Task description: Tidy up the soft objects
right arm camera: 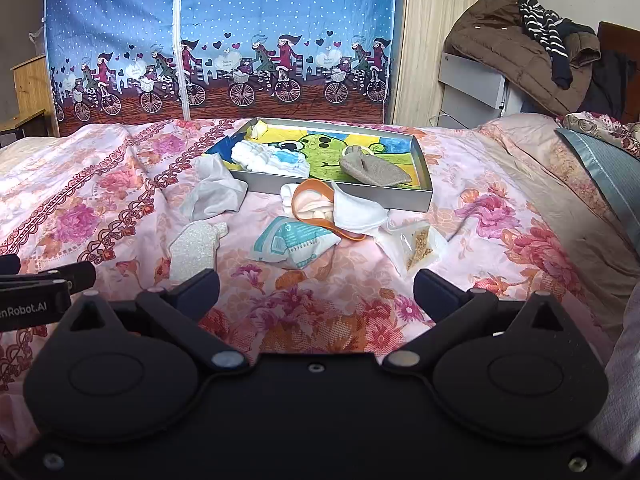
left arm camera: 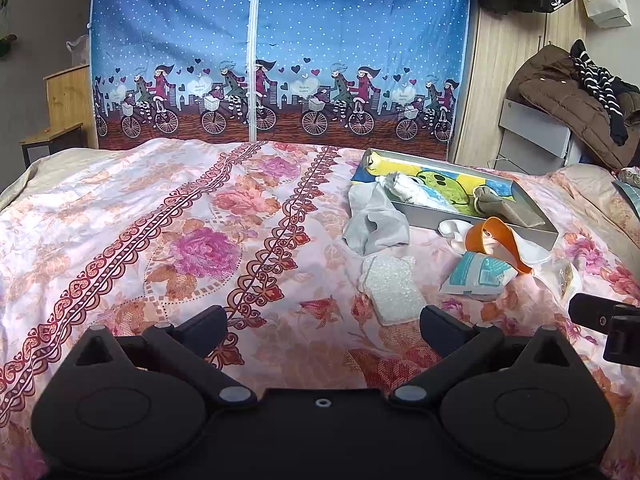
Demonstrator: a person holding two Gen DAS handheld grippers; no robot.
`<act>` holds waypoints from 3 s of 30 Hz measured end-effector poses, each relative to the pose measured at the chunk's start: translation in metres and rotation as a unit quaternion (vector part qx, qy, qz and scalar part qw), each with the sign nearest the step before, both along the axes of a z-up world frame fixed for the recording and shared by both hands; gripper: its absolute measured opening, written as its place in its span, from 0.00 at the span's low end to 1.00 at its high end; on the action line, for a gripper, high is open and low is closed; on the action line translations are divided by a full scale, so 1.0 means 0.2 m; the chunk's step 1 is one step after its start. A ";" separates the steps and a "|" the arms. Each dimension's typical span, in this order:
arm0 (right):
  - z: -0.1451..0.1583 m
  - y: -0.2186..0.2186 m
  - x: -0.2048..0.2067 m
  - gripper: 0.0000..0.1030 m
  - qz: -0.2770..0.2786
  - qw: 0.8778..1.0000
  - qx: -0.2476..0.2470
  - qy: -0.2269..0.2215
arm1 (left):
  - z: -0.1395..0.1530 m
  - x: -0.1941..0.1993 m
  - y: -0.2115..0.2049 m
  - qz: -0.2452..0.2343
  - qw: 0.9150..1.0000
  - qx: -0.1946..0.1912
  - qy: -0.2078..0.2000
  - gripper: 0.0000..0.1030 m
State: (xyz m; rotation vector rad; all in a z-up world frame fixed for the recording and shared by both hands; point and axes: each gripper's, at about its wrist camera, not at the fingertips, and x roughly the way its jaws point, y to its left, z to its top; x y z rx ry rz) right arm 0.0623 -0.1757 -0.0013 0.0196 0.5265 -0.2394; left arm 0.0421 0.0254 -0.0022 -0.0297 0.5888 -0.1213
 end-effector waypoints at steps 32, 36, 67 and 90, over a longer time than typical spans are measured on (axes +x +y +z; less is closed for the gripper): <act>0.10 -0.11 0.12 1.00 0.038 0.999 0.003 0.023 | -0.02 0.06 0.02 0.016 0.999 -0.020 0.027 0.99; 0.09 -0.18 0.20 1.00 0.063 0.998 -0.019 0.024 | -0.05 0.13 0.01 0.012 0.999 -0.016 0.041 0.99; -0.37 -0.38 0.78 0.69 0.068 0.974 0.197 0.093 | -0.41 0.87 -0.11 -0.139 0.956 -0.167 0.197 0.70; -0.33 -0.28 0.75 0.19 0.090 0.976 0.164 0.116 | -0.35 0.78 -0.16 -0.124 0.972 -0.125 0.157 0.22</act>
